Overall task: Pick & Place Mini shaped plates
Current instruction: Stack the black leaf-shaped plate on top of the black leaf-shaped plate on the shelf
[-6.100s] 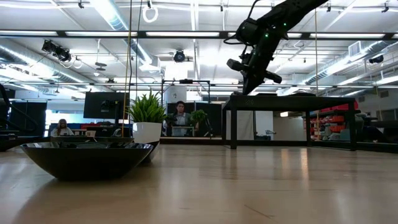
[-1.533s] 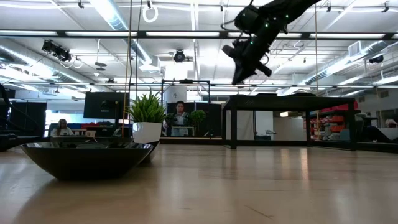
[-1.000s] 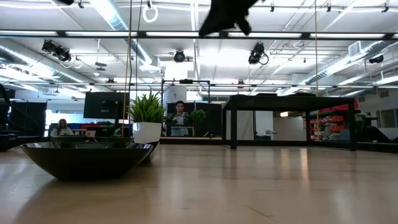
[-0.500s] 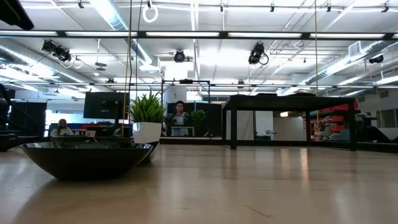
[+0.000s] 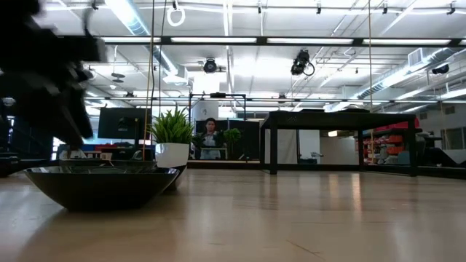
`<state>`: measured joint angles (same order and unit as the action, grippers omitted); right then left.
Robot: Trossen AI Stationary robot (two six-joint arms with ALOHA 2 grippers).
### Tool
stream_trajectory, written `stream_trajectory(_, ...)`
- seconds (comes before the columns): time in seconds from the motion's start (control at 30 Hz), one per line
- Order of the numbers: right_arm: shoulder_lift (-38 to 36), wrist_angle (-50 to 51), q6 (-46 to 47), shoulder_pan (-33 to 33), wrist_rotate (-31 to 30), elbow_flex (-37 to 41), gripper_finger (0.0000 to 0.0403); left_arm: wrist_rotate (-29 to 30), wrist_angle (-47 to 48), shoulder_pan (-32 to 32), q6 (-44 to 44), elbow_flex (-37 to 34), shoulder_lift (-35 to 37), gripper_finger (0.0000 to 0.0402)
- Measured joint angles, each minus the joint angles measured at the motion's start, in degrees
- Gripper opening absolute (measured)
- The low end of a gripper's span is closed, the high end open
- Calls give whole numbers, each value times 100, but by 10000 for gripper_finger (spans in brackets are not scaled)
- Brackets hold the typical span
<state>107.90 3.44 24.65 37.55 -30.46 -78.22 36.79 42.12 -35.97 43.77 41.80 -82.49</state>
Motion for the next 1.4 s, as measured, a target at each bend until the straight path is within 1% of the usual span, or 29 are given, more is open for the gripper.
stream_trajectory(0.1, -2, -77, -132, -37, -191, 0, 10, -531, -1304, 834, -1135, -600, 257, 177)
stream_trajectory(0.2, -2, -72, -134, -93, -212, 0, 10, -559, -2131, 1507, -2181, -962, 376, 177)
stream_trajectory(0.3, 0, -82, -134, -134, -214, 1, 9, -555, -2628, 1979, -3140, -1106, 423, 177)
stream_trajectory(0.37, 0, -84, -134, -143, -218, 0, 9, -558, -2722, 2242, -3441, -1127, 423, 177)
stream_trajectory(0.6, 0, -85, -134, -148, -214, 0, 9, -573, -2700, 2944, -3550, -1132, 423, 177)
stream_trajectory(0.7, -2, -88, -109, -148, -214, 0, 9, -830, -2676, 3174, -3680, -1134, 421, 177)
stream_trajectory(0.83, 0, -88, -105, -148, -214, 2, 9, -1177, -2657, 3403, -3744, -1133, 419, 177)
stream_trajectory(1.03, 0, -88, -96, -148, -212, 2, 9, -1228, -2533, 3589, -3760, -1132, 417, 172)
stream_trajectory(1.13, -2, -88, -96, -148, -212, 2, 9, -1282, -2528, 3660, -3757, -1132, 417, 149)
stream_trajectory(1.27, 0, -88, -96, -148, -212, 2, 9, -1448, -2530, 3760, -3742, -1133, 417, 102)
stream_trajectory(1.4, 0, -88, -96, -148, -212, 2, 9, -1462, -2534, 3808, -3694, -1132, 417, 59)
